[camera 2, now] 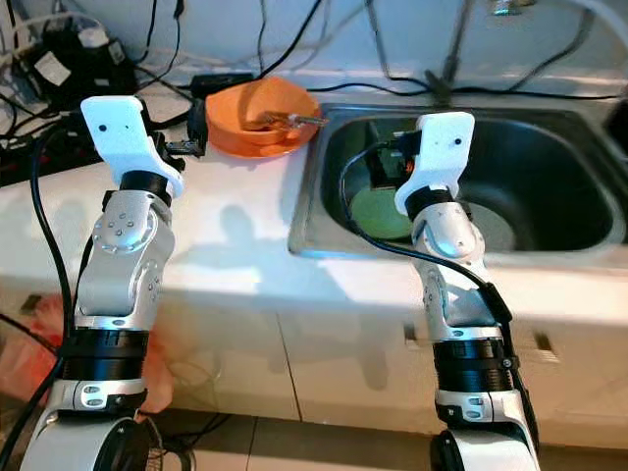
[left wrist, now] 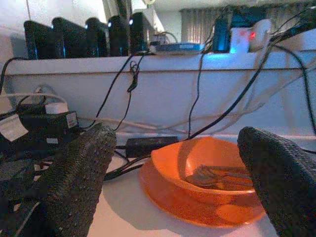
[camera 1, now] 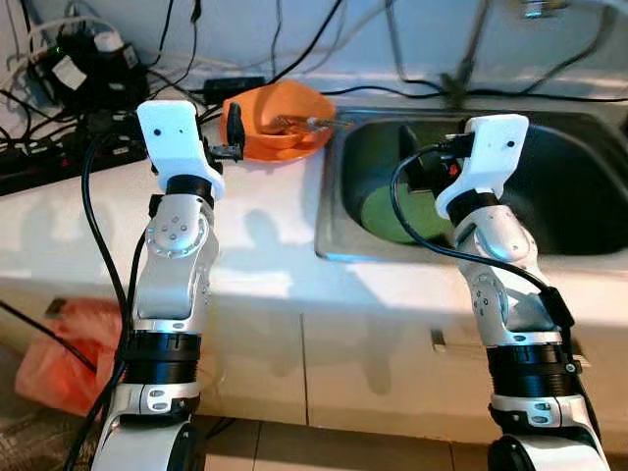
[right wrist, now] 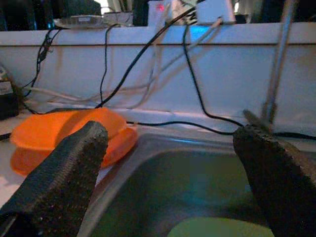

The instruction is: Kitchen organization

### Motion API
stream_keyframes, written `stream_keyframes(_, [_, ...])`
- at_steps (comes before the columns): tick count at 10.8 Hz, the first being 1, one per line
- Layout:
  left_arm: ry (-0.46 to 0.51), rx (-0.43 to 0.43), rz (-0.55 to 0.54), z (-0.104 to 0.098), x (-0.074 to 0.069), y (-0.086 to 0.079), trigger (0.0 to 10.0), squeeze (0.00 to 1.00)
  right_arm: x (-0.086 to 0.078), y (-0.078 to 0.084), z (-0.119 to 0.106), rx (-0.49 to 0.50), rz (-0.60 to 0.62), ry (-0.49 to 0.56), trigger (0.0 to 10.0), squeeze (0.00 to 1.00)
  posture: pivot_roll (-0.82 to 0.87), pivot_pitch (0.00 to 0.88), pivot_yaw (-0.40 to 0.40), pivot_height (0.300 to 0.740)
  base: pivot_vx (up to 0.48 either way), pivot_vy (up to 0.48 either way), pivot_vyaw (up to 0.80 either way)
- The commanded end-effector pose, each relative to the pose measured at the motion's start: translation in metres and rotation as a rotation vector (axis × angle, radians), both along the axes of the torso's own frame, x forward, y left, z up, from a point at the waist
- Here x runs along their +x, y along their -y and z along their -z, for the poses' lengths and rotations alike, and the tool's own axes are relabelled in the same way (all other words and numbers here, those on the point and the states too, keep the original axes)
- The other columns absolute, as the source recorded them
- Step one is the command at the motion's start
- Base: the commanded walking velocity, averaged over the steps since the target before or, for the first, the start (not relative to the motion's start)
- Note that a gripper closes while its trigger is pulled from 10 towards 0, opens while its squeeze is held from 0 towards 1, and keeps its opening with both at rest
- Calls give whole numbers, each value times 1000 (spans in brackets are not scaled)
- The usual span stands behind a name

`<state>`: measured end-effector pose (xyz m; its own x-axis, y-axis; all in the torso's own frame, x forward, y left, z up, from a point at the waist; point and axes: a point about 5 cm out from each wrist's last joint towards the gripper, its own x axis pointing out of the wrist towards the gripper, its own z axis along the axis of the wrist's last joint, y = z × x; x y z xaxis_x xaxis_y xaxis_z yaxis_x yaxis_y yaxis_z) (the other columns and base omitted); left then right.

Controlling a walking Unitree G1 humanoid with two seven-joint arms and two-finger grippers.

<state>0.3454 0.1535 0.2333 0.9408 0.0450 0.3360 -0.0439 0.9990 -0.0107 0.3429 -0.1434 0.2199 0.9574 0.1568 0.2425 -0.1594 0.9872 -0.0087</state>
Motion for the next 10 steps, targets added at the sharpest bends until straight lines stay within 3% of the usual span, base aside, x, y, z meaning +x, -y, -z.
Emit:
stream_keyframes(1, [0,3,10,0,-4,0,10000,0,-3,0,-2,2,-7,8,10000,0,37,0,45,740,416,0,0])
stream_keyframes(4, [-11,6,12,4,-9,0,10000,0,-5,0,1,2,-10,-13,10000,0,42,0,40,740,211,0,0])
stream_keyframes(6, [-32,7,2,7,-15,-7,10000,0,-17,0,9,21,-33,-72,10000,0,47,0,39,740,202,0,0])
stream_keyframes(8, [-79,122,41,25,-41,-19,10000,0,-41,10,12,-15,-18,-48,10000,0,51,6,42,740,0,0,0])
stream_keyframes(10, [-167,143,45,46,-55,-30,10000,0,-51,17,24,-7,23,-126,10000,0,55,15,42,740,0,0,0])
